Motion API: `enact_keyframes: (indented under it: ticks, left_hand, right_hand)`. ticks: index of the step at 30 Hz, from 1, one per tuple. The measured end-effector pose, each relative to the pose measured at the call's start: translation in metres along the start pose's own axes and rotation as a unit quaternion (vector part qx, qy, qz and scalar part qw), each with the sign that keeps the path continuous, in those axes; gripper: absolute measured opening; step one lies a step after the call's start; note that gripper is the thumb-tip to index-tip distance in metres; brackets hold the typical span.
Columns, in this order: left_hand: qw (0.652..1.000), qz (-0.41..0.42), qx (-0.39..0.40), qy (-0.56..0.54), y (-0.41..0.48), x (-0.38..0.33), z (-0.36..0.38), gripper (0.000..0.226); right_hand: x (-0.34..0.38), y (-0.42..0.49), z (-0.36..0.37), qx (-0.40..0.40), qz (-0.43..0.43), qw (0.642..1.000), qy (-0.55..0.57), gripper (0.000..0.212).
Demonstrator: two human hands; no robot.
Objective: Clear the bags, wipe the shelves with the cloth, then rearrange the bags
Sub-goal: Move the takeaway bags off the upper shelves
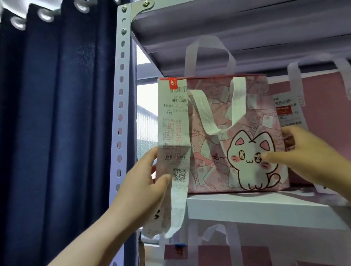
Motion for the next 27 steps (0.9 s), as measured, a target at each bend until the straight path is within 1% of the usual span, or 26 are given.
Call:
enact_keyframes:
  ticks: [6, 10, 12, 15, 17, 19, 20, 22, 24, 27]
  left_hand:
    - [1.000, 0.001, 0.008, 0.013, 0.003, 0.002, 0.000, 0.050]
    - [1.000, -0.005, 0.003, 0.005, 0.004, 0.004, -0.005, 0.044]
    - [1.000, -0.012, -0.021, 0.020, 0.003, 0.004, -0.013, 0.047]
    - [0.989, -0.024, -0.092, 0.111, -0.003, -0.002, -0.035, 0.067]
    - [0.974, 0.020, -0.153, 0.165, -0.010, -0.024, -0.051, 0.067]
    - [0.959, 0.092, -0.196, 0.183, -0.016, -0.054, -0.061, 0.055]
    - [0.953, 0.122, -0.205, 0.186, -0.018, -0.068, -0.062, 0.049]
    - [0.951, 0.158, -0.200, 0.177, -0.018, -0.091, -0.059, 0.041]
    - [0.957, 0.178, -0.167, 0.155, -0.014, -0.111, -0.046, 0.038]
    - [0.964, 0.207, -0.119, 0.120, -0.008, -0.135, -0.020, 0.035]
  right_hand:
    - [0.004, 0.000, 0.001, 0.004, -0.012, 1.000, -0.002, 0.042]
    - [0.007, -0.001, 0.002, 0.000, -0.018, 1.000, 0.005, 0.040]
    - [0.009, -0.002, 0.005, 0.002, -0.022, 1.000, 0.013, 0.039]
    - [0.013, -0.004, 0.005, -0.001, -0.021, 1.000, 0.012, 0.037]
    - [0.016, -0.007, -0.001, -0.028, -0.027, 0.999, -0.002, 0.044]
    - [0.025, -0.013, -0.013, -0.072, -0.051, 0.996, -0.014, 0.054]
    - [0.030, -0.017, -0.020, -0.093, -0.071, 0.993, -0.012, 0.051]
    - [0.040, -0.027, -0.035, -0.124, -0.107, 0.987, -0.007, 0.037]
    - [0.045, -0.037, -0.051, -0.146, -0.128, 0.981, -0.022, 0.025]
    - [0.046, -0.050, -0.074, -0.159, -0.149, 0.974, -0.058, 0.018]
Point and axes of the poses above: each hand's wrist, its own y-axis towards the middle knuckle, its own z-axis out of the palm, x = y × z, the point moved 10 cm from there along y, towards the middle knuckle, and after that the axes turned 12 degrees about y, right-handed, at the moved point
